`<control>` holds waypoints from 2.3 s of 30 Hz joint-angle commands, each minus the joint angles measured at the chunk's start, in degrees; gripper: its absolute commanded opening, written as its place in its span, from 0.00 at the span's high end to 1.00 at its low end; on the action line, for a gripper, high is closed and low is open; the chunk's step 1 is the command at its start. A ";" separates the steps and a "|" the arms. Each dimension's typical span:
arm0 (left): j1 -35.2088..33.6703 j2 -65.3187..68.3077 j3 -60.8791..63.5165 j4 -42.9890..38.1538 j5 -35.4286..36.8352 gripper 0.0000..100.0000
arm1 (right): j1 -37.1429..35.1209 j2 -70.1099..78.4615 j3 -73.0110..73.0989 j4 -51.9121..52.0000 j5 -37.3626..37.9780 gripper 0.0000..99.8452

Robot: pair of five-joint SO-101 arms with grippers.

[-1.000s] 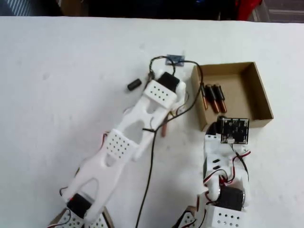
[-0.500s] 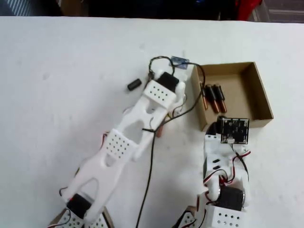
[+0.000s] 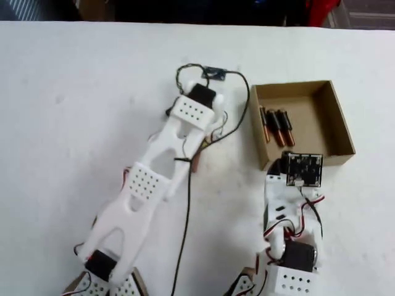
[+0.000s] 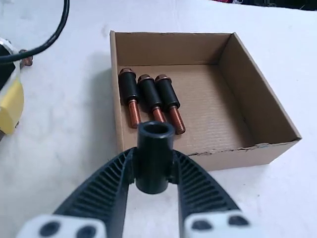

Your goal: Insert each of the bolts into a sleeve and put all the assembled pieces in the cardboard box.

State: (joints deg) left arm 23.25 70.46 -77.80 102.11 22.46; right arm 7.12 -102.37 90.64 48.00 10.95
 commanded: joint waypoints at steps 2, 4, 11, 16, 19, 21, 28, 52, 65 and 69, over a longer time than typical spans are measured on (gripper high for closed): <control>-1.10 -8.04 0.62 0.53 -7.47 0.98 | 0.31 -0.66 0.35 -3.38 -0.44 0.98; -1.01 -9.98 3.96 0.53 -10.55 0.98 | 0.31 -0.66 0.35 -3.38 -0.44 0.98; -1.36 -23.34 23.30 0.53 -13.27 0.98 | -1.98 -0.66 0.35 -3.30 -0.44 0.98; -1.10 -39.25 37.45 0.35 -22.15 0.98 | -4.62 -0.66 0.35 -3.30 -0.44 0.98; -1.45 -48.66 45.63 0.26 -23.47 0.98 | -5.67 -0.66 0.35 -3.30 -0.44 0.98; -1.45 -54.20 50.46 0.18 -25.05 0.98 | -6.64 -0.66 0.35 -3.30 -0.44 0.98; -2.95 -68.09 59.87 0.18 -33.14 0.98 | -14.46 -0.66 0.26 -3.30 -0.35 0.98; -9.36 -98.33 80.35 -12.66 -33.23 0.98 | -41.89 -0.66 2.02 -21.41 -0.53 0.98; -9.36 -113.80 98.11 -38.68 -29.27 0.98 | -43.03 -0.66 6.24 -31.69 -11.78 0.98; -9.01 -117.76 102.07 -45.98 -24.97 0.98 | -43.03 -0.57 6.24 -32.57 -12.31 0.98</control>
State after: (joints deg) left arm 14.64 -43.12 23.65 62.29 -4.79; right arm -35.78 -102.29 96.35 17.14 -0.48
